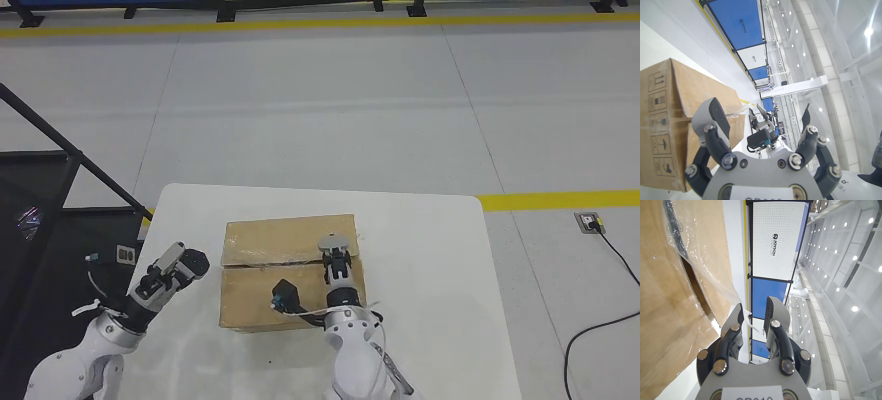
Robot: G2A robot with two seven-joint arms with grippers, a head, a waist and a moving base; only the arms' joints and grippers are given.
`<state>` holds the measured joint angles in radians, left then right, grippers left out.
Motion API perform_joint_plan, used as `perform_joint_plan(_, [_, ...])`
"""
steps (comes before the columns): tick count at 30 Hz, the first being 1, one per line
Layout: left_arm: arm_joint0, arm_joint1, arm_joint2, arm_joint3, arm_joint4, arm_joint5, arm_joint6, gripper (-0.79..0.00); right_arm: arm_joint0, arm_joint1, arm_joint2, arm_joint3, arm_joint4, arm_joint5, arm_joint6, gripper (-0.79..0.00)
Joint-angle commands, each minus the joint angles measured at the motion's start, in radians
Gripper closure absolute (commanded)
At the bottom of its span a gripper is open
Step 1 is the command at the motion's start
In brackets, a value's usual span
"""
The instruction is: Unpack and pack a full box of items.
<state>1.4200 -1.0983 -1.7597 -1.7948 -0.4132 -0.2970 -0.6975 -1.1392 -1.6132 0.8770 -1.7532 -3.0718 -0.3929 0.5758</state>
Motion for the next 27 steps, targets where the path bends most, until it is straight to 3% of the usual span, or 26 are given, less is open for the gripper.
perform_joint_plan(1, [0.004,0.0,-0.002,-0.023,0.005,-0.001,0.008,-0.785,0.003,-0.001,-0.004,-0.002,0.0,-0.002,0.004,-0.28])
perform_joint_plan(10, [-0.027,-0.001,0.023,-0.018,0.165,0.129,0.194,-0.785,-0.007,0.004,-0.017,-0.021,0.0,-0.001,0.025,-0.277])
perform_joint_plan(17, [-0.039,0.011,0.048,-0.013,0.349,0.203,0.116,-0.785,-0.012,0.008,-0.018,-0.018,0.0,0.01,0.021,-0.271])
perform_joint_plan(22, [-0.075,0.01,0.105,-0.002,0.424,0.244,0.135,-0.785,-0.012,0.009,-0.02,-0.013,0.0,0.014,0.018,-0.268])
perform_joint_plan(23, [-0.081,0.01,0.117,-0.001,0.432,0.25,0.136,-0.739,-0.013,0.009,-0.019,-0.013,0.0,0.015,0.018,-0.265])
perform_joint_plan(24, [-0.087,0.01,0.127,0.0,0.44,0.254,0.135,-0.634,-0.015,0.009,-0.019,-0.014,0.0,0.015,0.018,-0.265])
perform_joint_plan(26, [-0.095,0.01,0.14,0.0,0.464,0.264,0.143,-0.588,-0.019,0.01,-0.018,-0.016,0.0,0.018,0.018,-0.262])
perform_joint_plan(27, [-0.097,0.009,0.147,-0.001,0.477,0.269,0.15,-0.502,-0.021,0.011,-0.017,-0.016,0.0,0.019,0.02,-0.262])
